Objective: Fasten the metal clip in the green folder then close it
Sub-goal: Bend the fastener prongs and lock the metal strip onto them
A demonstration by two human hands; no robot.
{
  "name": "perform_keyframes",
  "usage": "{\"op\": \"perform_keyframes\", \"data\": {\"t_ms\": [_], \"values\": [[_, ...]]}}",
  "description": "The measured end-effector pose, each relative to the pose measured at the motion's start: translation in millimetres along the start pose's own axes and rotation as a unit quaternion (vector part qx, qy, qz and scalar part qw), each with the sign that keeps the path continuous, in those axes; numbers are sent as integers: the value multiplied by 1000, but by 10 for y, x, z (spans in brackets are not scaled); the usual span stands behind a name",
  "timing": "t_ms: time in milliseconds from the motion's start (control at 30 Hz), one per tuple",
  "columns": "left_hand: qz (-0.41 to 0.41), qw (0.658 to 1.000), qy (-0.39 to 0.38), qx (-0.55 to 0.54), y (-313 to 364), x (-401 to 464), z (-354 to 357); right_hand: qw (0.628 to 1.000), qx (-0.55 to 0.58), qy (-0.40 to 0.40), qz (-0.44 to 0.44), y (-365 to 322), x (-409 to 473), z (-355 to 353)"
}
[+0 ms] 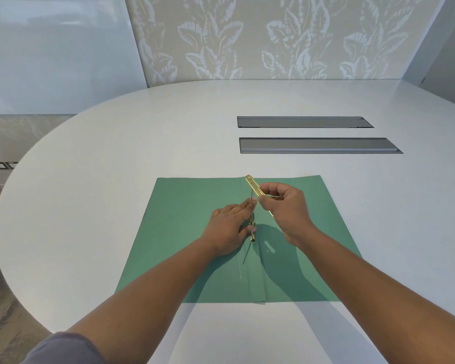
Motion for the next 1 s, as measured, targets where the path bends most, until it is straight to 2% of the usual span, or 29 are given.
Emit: {"op": "perform_keyframes", "data": {"t_ms": [767,1000], "values": [[-9,999,21,-34,-7,-21,6,999,-25,1,39,50,15,51],[-15,988,98,-116,-9,-54,-35,991,-121,-10,56,196,1,31]]}}
Point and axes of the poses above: each hand's wrist, its own x-axis towards the middle knuckle, its own z-axis out of the palm, y = z × x, the point moved 1 cm from there along x, towards the middle knuckle, and after that the axes turned 8 degrees about y, right-handed, at the moved point
